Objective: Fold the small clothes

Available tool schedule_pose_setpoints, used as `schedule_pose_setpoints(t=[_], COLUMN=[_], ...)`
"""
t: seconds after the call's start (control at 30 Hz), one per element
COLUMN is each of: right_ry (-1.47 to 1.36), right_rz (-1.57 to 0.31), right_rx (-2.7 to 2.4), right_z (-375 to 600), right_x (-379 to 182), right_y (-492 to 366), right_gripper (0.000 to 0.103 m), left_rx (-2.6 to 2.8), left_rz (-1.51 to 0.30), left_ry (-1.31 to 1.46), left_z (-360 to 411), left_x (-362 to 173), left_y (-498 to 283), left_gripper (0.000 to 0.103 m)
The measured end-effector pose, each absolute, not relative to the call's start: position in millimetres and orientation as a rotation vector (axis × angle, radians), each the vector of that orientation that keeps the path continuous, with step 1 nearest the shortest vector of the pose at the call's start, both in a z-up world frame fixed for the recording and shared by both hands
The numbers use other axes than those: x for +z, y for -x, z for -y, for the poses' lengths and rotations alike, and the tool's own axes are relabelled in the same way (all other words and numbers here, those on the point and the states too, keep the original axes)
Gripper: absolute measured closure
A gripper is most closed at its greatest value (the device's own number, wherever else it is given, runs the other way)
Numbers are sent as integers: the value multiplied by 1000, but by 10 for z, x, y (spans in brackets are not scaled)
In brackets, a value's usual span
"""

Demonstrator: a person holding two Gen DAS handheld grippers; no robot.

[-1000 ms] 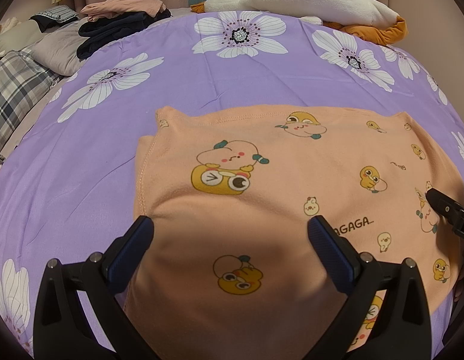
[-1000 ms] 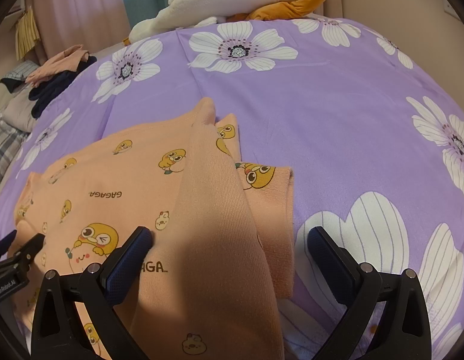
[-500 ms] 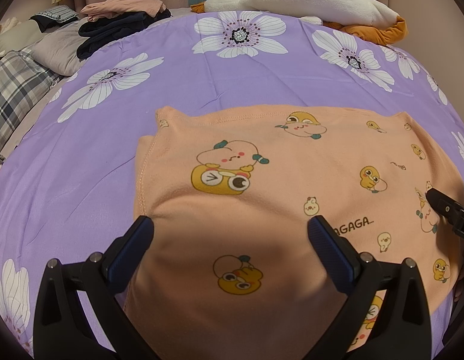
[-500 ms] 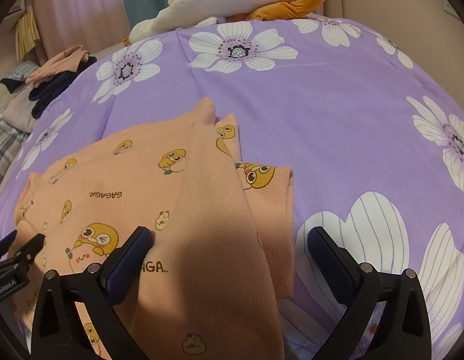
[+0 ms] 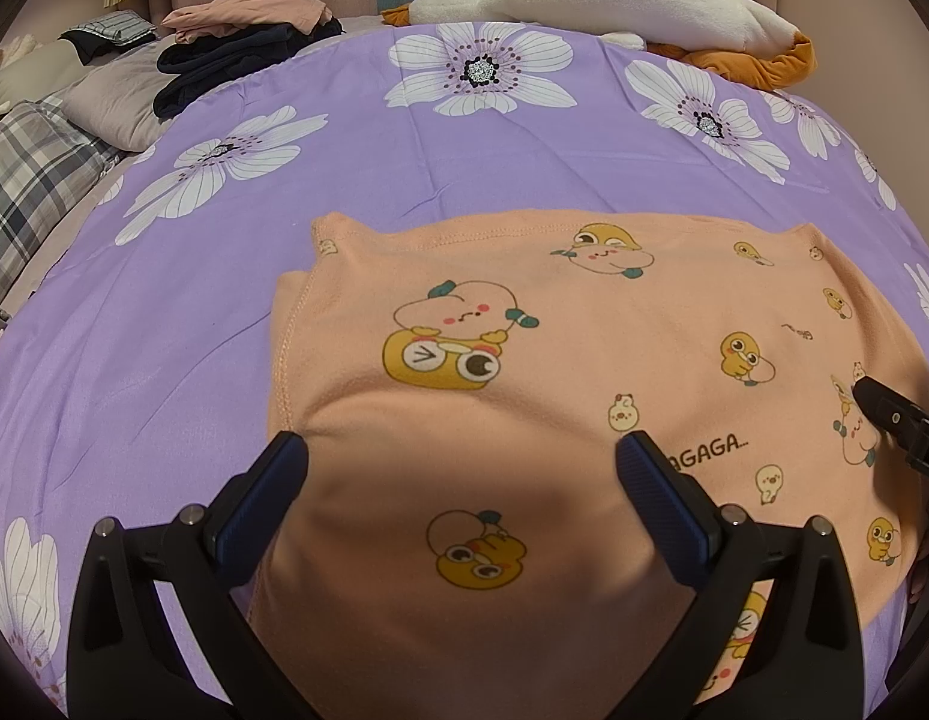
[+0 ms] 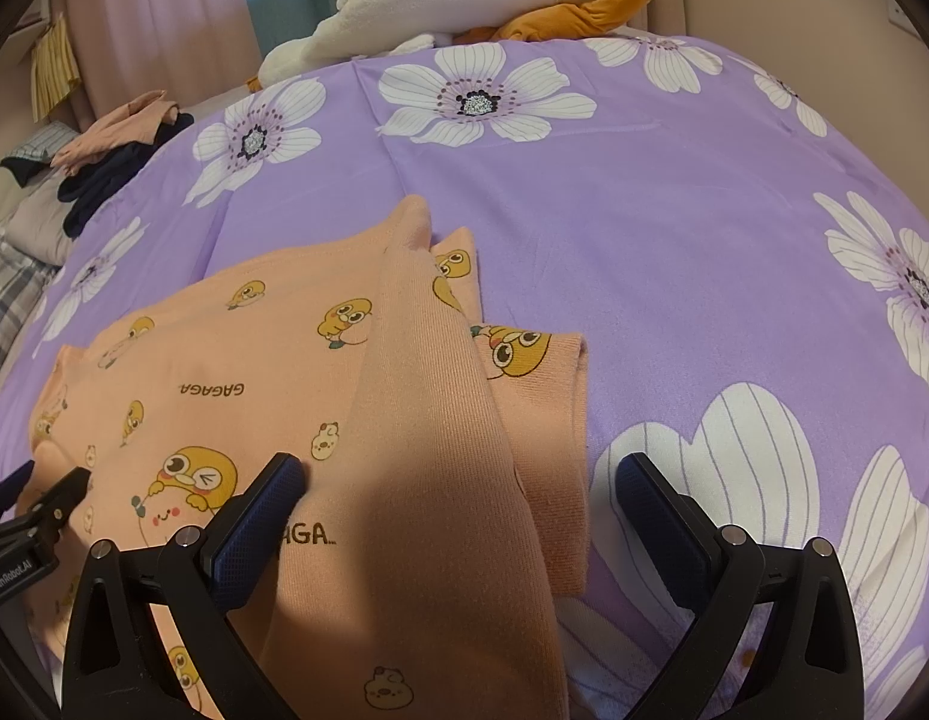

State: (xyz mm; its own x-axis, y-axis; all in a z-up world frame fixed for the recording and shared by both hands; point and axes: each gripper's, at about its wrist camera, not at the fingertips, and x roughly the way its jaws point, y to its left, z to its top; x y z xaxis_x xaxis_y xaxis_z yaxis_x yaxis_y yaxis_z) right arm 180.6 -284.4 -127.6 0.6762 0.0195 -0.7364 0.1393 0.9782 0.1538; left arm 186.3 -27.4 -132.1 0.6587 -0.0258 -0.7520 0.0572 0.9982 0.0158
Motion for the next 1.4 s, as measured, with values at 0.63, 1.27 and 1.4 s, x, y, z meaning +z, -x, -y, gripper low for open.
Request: schedule_pose_setpoints(t=[0.63, 1.27, 1.4], right_ry=[-202, -172, -211], right_rz=[-829, -876, -868], right_rx=[-70, -66, -61], right_z=[2832, 2801, 2867], right_x=[-1273, -1266, -1204], right_y=[-1813, -1859, -1754], right_gripper=[1, 1, 1], left_rx=[-47, -47, -46], left_rz=[-851, -850, -850], left_ry=[-39, -39, -39], left_z=[274, 272, 272], left_x=[-1320, -1320, -1321], left_y=[-1863, -1861, -1861], left_gripper=[0, 0, 0])
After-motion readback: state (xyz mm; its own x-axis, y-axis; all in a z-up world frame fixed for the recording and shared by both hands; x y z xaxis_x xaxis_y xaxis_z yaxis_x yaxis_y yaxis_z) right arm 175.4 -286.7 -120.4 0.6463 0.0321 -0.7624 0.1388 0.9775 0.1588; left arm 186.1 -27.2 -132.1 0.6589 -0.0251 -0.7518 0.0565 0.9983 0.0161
